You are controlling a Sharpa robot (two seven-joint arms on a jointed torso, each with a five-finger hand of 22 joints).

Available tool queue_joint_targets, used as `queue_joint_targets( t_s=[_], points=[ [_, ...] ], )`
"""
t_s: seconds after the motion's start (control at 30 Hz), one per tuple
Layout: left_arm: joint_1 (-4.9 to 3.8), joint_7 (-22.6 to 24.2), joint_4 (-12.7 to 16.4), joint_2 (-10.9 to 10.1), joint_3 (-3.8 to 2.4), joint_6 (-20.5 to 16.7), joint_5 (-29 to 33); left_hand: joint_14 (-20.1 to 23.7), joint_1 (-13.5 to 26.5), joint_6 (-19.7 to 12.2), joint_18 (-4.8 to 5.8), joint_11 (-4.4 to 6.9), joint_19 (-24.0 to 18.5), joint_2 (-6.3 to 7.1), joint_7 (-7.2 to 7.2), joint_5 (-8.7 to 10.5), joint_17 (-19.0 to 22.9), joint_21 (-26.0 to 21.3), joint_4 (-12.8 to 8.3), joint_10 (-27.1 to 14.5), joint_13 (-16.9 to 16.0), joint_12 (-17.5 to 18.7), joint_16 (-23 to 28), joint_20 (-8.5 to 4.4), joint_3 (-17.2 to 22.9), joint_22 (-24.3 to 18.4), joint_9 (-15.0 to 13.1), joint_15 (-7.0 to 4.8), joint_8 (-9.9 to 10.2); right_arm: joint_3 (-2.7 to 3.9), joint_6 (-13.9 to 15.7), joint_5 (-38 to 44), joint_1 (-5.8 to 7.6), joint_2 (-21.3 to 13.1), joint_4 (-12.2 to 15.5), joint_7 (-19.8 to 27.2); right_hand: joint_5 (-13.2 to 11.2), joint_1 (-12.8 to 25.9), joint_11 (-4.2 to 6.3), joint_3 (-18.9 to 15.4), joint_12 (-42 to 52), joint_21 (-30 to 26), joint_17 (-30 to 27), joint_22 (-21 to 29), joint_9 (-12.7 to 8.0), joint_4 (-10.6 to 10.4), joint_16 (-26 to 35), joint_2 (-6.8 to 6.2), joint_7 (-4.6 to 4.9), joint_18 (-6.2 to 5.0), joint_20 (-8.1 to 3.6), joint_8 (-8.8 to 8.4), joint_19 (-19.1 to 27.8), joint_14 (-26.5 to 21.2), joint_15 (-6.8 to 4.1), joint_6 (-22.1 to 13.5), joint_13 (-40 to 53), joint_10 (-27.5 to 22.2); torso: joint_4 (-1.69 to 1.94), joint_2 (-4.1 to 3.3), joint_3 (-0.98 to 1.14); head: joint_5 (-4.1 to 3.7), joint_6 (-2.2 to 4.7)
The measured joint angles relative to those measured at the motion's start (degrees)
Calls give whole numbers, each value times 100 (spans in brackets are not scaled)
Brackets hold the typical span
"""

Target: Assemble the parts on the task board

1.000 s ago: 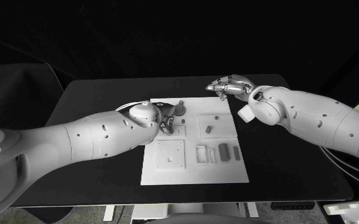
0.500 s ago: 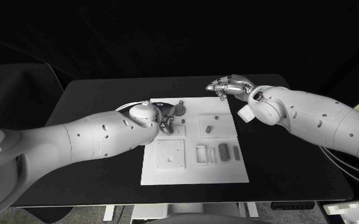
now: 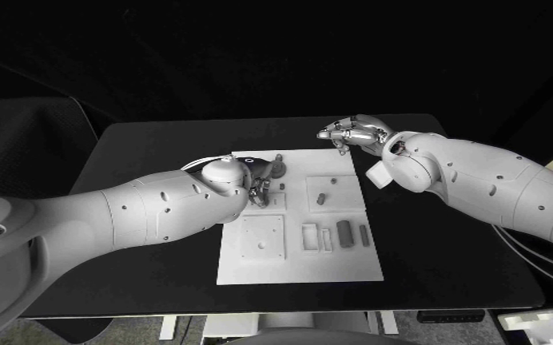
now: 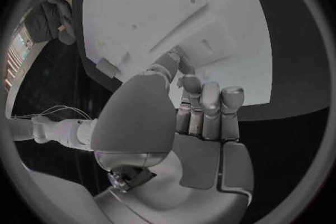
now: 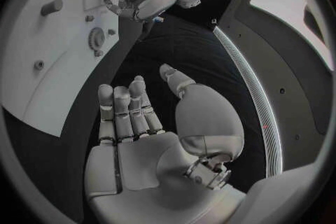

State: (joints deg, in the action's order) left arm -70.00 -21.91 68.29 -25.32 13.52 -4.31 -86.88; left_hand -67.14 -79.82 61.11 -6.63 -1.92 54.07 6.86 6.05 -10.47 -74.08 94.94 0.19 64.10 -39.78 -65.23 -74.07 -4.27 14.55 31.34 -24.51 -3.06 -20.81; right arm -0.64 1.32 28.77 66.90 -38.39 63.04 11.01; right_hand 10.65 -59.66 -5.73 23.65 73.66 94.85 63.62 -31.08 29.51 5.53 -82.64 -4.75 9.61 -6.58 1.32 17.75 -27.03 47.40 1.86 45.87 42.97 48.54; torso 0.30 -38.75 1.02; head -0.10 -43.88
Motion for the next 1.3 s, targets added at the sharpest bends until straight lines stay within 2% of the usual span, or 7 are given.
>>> queue_joint_targets(
  t_s=[0.67, 1.3],
  points=[
    [3, 1, -5, -25, -3, 21, -12, -1, 3, 0, -3, 0, 8, 8, 0, 2, 5, 0, 11, 0, 0, 0, 0, 9, 9, -5, -1, 1, 0, 0, -9, 0, 0, 1, -2, -6, 0, 0, 0, -16, 0, 0, 0, 0, 0, 16, 0, 0, 0, 0, 0, 20, 0, 0, 0, 0, 1, 0, 0, 2, 0, -8, -10],
    [-29, 61, 91, -144, -6, 19, 79, -10, -29, 0, -5, 0, 12, 9, 0, 0, 10, 0, -6, 0, 5, 0, 0, 6, 23, -4, 0, 11, 0, 0, -23, 2, 0, 16, -29, -14, 0, 0, 0, -16, 0, 0, 0, 0, 3, 16, 0, 0, 0, -1, 0, 20, 0, 0, 0, 0, -4, 0, 4, 5, -4, -1, 30]
  ],
)
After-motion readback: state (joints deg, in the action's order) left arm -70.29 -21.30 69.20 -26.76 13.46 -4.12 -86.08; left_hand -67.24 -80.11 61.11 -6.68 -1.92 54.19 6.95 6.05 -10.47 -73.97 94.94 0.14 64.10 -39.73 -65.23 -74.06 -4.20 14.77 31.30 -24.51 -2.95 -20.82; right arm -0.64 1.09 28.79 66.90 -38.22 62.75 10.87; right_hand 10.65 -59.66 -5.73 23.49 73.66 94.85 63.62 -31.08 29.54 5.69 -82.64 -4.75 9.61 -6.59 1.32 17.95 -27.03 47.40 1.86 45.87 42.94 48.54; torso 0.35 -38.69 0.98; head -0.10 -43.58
